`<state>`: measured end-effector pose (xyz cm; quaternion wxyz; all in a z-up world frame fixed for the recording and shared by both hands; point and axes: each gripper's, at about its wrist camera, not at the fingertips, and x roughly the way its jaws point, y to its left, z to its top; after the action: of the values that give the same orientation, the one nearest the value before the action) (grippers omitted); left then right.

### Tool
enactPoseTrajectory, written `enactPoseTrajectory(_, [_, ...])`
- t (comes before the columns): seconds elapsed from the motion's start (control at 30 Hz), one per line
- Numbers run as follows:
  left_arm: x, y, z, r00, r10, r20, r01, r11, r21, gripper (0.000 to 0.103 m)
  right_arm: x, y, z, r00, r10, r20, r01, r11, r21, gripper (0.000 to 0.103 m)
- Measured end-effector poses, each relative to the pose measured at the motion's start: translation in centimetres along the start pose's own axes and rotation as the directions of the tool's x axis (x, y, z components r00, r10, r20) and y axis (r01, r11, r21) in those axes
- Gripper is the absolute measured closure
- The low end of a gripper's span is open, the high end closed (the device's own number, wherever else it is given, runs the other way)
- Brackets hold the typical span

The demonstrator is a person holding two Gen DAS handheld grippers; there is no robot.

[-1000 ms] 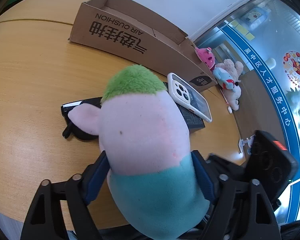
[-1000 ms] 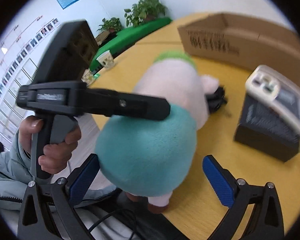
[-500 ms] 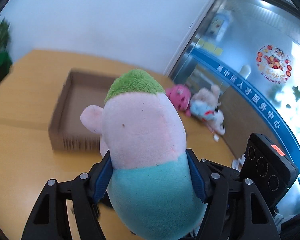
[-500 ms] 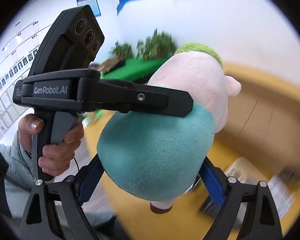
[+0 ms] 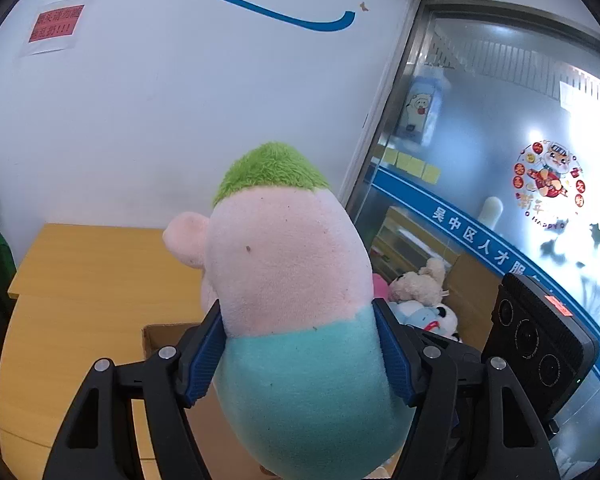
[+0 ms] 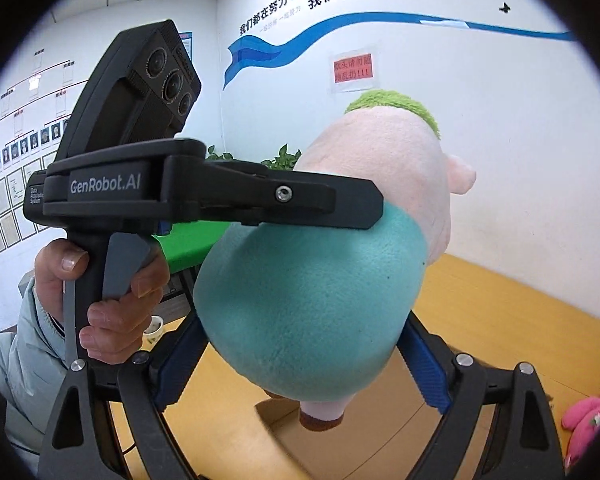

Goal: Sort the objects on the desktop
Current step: 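Carry the plush pig with the left gripper over the cardboard box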

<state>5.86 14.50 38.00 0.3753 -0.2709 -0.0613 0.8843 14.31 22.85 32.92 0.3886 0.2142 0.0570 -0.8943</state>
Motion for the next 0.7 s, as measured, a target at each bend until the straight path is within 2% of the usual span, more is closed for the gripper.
enactPoseTrajectory(0.1, [4.1, 3.1, 1.2, 0.998, 0.022, -0.059, -0.023, 1.000, -0.007, 0.036, 4.3, -2.9, 0.5, 0.999, 0.016, -0.036, -0.015, 0.999, 0.040, 0.012])
enactPoseTrajectory(0.17, [7.4, 6.1, 1.1, 0.994, 0.016, -0.112, -0.021, 0.999, -0.047, 0.035, 7.6, -5.1, -0.2, 0.998, 0.024, -0.065, -0.019, 0.997, 0.081, 0.012])
enactPoseTrajectory(0.33, [16.3, 14.1, -2.6, 0.967, -0.001, -0.254, -0.038, 0.989, -0.146, 0.035, 16.2, -10.1, -4.4, 0.984, 0.060, -0.167, -0.026, 0.980, 0.198, 0.012])
enactPoseTrajectory(0.4, [19.0, 17.1, -4.7, 0.952, -0.011, -0.306, -0.049, 0.981, -0.187, 0.035, 19.8, -11.5, -6.5, 0.975, 0.070, -0.212, -0.019, 0.971, 0.237, 0.012])
enactPoseTrajectory(0.5, [22.9, 21.0, -7.8, 0.918, -0.016, -0.397, -0.087, 0.967, -0.240, 0.036, 25.0, -13.2, -10.2, 0.954, 0.102, -0.282, -0.012, 0.953, 0.302, 0.012])
enactPoseTrajectory(0.63, [26.3, 23.0, -11.2, 0.875, -0.011, -0.484, -0.131, 0.957, -0.258, 0.035, 29.1, -13.9, -14.1, 0.929, 0.146, -0.340, -0.012, 0.930, 0.367, 0.012])
enactPoseTrajectory(0.7, [26.9, 23.7, -12.4, 0.862, -0.016, -0.507, -0.144, 0.951, -0.275, 0.035, 30.3, -13.7, -15.3, 0.920, 0.153, -0.361, -0.007, 0.927, 0.375, 0.012])
